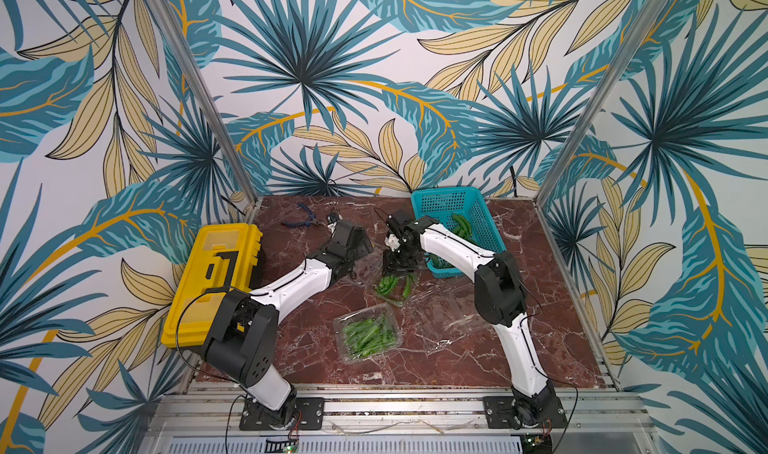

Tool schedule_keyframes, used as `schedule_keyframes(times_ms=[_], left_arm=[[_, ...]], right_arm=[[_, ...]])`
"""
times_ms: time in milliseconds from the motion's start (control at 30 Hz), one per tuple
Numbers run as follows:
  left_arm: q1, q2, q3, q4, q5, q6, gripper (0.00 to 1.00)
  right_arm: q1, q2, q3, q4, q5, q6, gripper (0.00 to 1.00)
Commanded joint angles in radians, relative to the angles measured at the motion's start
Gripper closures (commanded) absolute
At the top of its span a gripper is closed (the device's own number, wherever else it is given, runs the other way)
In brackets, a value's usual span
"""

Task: Take small green peppers out of containers
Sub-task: Pick up the green pepper from the packing box, then place the green pepper in the basket.

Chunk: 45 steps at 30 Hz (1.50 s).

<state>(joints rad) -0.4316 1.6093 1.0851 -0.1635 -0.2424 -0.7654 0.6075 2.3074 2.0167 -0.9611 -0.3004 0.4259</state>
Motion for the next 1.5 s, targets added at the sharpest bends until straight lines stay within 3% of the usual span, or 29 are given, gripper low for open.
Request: schedule_keyframes(times_ms=[0,167,367,500,700,900,1167,1267,1367,1467], left_arm=[[0.008,-0.018,0.01,0.005,0.018,0.011,0.15],[0.008,-0.022,0.005,0.005,0.027,0.013,0.15],[0.007,-0.02,0.004,0.005,0.032,0.019,0.15],[0.007,-0.012,0.009,0.004,0.057,0.03,0.15],[0.007,0.028,0.039,0.001,0.177,0.052,0.14],[0.006,0.068,0.066,-0.001,0.268,0.047,0.14],[0.003,0.077,0.071,-0.003,0.302,0.076,0.1],[0.002,0.075,0.073,-0.008,0.307,0.09,0.09],[-0.005,0.074,0.079,-0.01,0.314,0.115,0.08],[-0.018,0.082,0.099,-0.033,0.317,0.143,0.08]], right_arm=[[0.012,0.049,0.042,-0.076,0.001,-0.011,0.57],[0.021,0.106,0.11,-0.146,0.047,-0.006,0.59],[0.022,0.093,0.103,-0.143,0.086,-0.011,0.86],[0.022,-0.015,0.011,-0.057,0.081,-0.029,0.9],[0.007,-0.23,-0.164,0.072,0.063,-0.046,0.9],[-0.036,-0.301,-0.235,0.113,0.065,-0.015,0.9],[-0.24,-0.488,-0.473,0.289,0.33,0.193,0.89],[-0.292,-0.523,-0.529,0.307,0.424,0.204,0.88],[-0.308,-0.511,-0.517,0.28,0.464,0.169,0.82],[-0.308,-0.49,-0.483,0.233,0.466,0.148,0.64]])
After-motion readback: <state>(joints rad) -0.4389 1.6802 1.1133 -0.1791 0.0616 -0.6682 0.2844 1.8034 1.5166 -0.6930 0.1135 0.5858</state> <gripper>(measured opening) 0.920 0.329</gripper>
